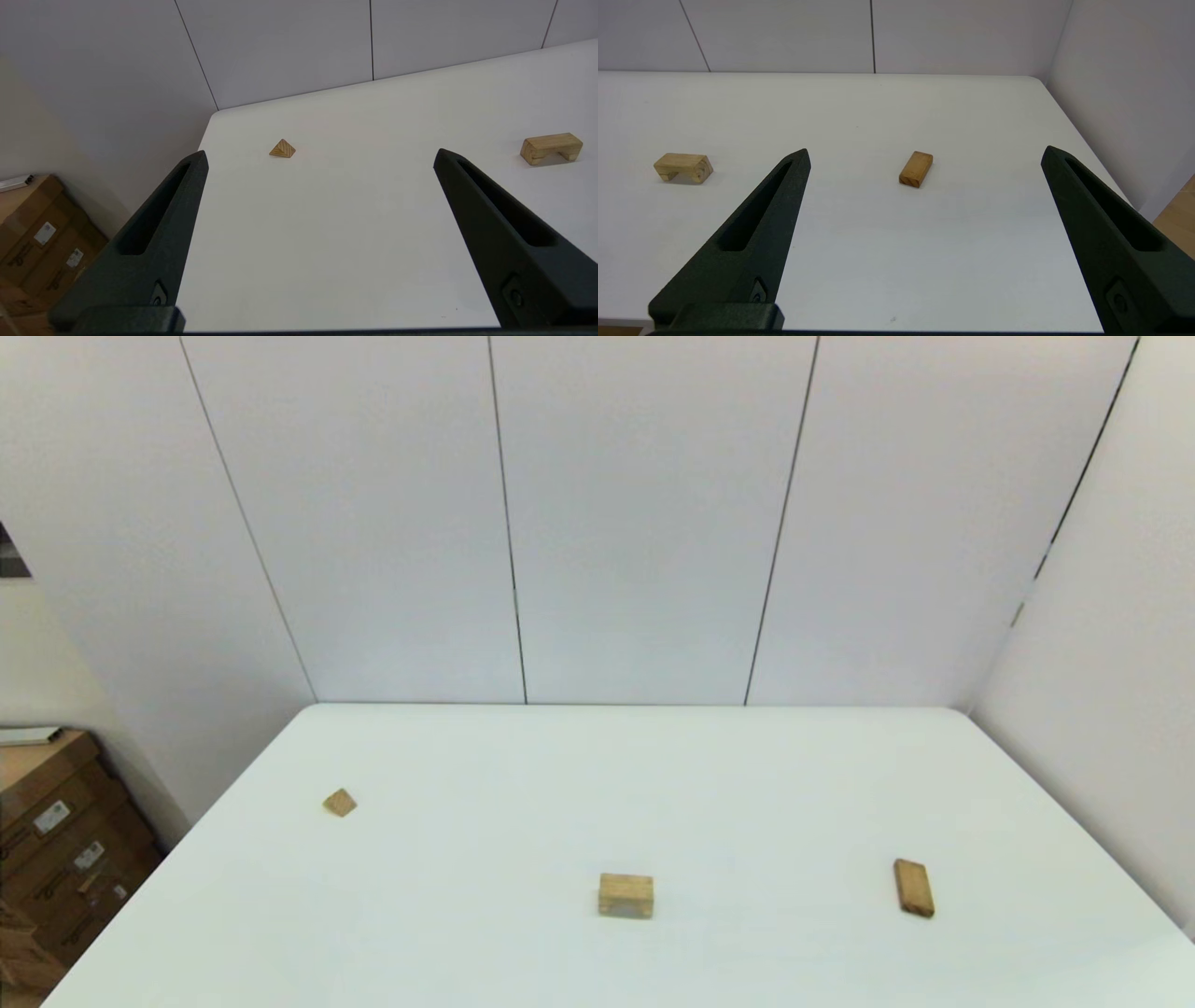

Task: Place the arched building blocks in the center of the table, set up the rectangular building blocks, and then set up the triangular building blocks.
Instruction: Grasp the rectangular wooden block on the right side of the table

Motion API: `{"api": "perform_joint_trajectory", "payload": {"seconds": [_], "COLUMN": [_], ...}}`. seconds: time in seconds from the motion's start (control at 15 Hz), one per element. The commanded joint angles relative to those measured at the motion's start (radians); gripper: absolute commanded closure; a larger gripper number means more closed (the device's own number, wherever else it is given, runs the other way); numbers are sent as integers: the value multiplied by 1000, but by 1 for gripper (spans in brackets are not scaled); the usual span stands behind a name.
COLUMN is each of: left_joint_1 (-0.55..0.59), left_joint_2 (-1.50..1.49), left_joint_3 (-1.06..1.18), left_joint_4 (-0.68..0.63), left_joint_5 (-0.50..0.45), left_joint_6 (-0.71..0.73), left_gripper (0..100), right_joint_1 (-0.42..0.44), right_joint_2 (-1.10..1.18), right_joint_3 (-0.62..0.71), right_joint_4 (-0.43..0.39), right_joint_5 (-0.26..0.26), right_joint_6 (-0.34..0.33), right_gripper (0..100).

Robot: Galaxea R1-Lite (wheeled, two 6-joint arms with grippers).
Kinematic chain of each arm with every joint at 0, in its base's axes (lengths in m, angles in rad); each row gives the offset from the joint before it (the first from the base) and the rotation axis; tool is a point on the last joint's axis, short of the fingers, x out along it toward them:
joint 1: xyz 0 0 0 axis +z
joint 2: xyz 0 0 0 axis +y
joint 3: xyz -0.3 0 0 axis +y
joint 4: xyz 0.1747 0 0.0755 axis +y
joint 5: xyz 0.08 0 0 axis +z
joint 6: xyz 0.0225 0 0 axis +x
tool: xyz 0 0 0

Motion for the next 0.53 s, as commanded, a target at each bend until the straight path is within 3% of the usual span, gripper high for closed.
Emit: {"api": "perform_joint_trajectory", "payload": {"seconds": [0.07, 0.53], "left_joint_1": [0, 0], "left_joint_2": [-21, -23], "left_joint_3": [135, 135], "left_joint_4": [-129, -81], "left_joint_5": [3, 20], "left_joint_6": [-30, -68], "left_gripper": [0, 0], "right_joint_1": [0, 0], "right_joint_2": [0, 0], "right_joint_3": [2, 2], "right_joint_4": [0, 0], "right_joint_5": [0, 0], "right_joint_6": [0, 0], "right_gripper": [0, 0]}}
